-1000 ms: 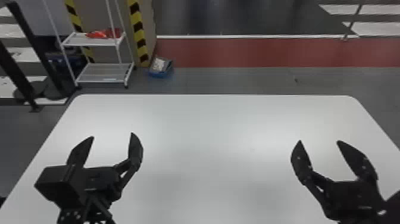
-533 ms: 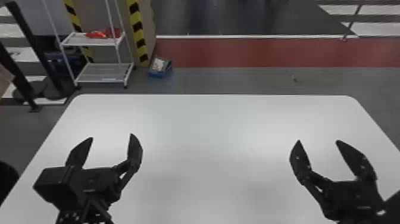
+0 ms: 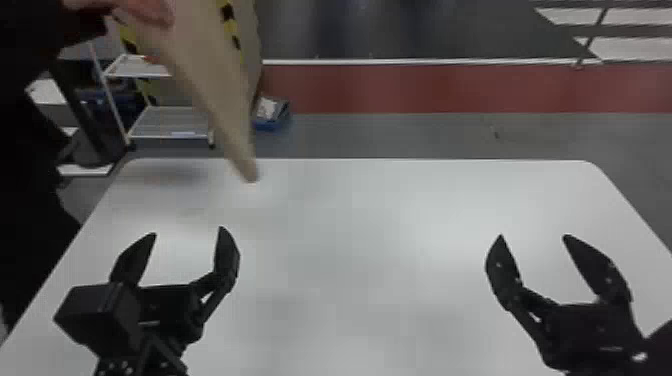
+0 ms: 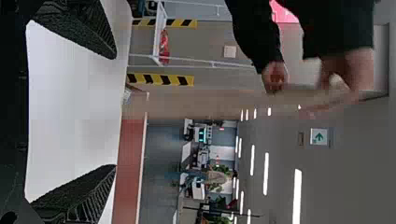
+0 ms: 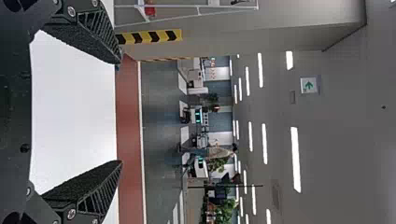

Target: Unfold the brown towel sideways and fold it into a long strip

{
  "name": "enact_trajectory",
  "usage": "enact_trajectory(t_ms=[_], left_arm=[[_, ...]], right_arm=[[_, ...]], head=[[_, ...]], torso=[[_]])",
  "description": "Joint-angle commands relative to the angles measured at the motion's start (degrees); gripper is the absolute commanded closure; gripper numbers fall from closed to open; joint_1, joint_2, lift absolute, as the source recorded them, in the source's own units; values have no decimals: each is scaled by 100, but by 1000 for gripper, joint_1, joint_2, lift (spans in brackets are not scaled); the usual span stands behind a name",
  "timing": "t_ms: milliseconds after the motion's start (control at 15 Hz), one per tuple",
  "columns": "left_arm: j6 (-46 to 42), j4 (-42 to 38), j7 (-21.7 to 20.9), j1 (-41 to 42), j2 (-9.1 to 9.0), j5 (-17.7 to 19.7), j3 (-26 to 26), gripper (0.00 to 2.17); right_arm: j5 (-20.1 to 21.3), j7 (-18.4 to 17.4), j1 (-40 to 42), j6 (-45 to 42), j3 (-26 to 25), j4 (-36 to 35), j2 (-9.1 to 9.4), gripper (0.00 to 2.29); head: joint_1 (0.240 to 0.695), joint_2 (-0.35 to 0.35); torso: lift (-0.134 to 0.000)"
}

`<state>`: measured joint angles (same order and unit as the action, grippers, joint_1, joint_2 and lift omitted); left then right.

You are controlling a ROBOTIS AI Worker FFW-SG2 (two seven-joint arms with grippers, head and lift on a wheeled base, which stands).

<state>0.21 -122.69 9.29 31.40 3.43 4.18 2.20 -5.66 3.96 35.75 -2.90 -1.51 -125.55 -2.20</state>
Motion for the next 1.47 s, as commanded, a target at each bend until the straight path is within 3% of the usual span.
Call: enact_trajectory(t_ms=[0, 1400], left_arm=[[-25, -1, 3, 6, 0, -5, 0, 33], [-7, 43, -6, 33, -18, -119, 140, 33]], right_arm=[[3, 0, -6, 5, 19, -5, 9, 124], [-41, -79, 73, 5, -16, 48, -9, 124]], head=[[695, 21], [695, 1]], torso=[[-121], [-121]])
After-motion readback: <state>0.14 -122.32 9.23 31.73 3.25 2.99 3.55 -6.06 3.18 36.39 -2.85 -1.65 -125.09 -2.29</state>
